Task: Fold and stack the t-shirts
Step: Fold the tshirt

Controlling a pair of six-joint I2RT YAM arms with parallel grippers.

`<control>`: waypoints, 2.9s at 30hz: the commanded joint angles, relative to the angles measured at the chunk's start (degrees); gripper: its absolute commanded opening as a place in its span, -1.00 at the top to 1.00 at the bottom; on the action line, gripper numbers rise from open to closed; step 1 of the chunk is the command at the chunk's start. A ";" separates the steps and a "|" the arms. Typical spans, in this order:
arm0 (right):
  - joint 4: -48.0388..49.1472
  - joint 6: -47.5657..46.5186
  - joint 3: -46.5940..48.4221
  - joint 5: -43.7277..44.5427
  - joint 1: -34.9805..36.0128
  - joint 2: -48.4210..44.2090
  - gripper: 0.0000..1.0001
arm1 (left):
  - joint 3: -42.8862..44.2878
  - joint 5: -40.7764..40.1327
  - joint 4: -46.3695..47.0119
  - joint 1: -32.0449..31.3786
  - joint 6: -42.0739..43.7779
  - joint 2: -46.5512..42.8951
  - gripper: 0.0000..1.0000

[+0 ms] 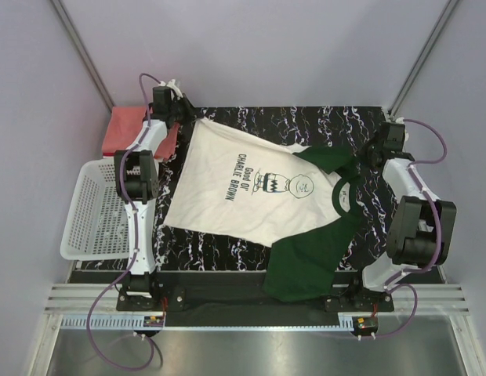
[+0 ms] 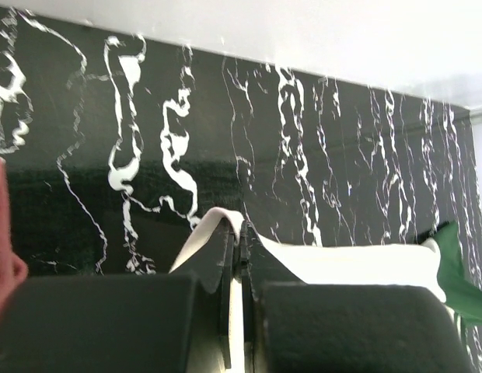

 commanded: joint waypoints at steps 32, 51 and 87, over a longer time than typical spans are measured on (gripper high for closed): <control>-6.55 7.60 -28.79 -5.42 0.53 -31.71 1.00 | -15.26 -5.89 -13.62 0.44 15.82 -15.58 1.00; -6.98 12.17 -37.67 -4.65 2.03 -38.48 1.00 | -21.33 -8.96 -14.06 0.27 16.71 -17.08 1.00; -17.61 14.11 -39.00 -8.51 2.99 -52.45 0.33 | -21.34 -9.49 -15.11 -1.93 11.18 -24.97 0.40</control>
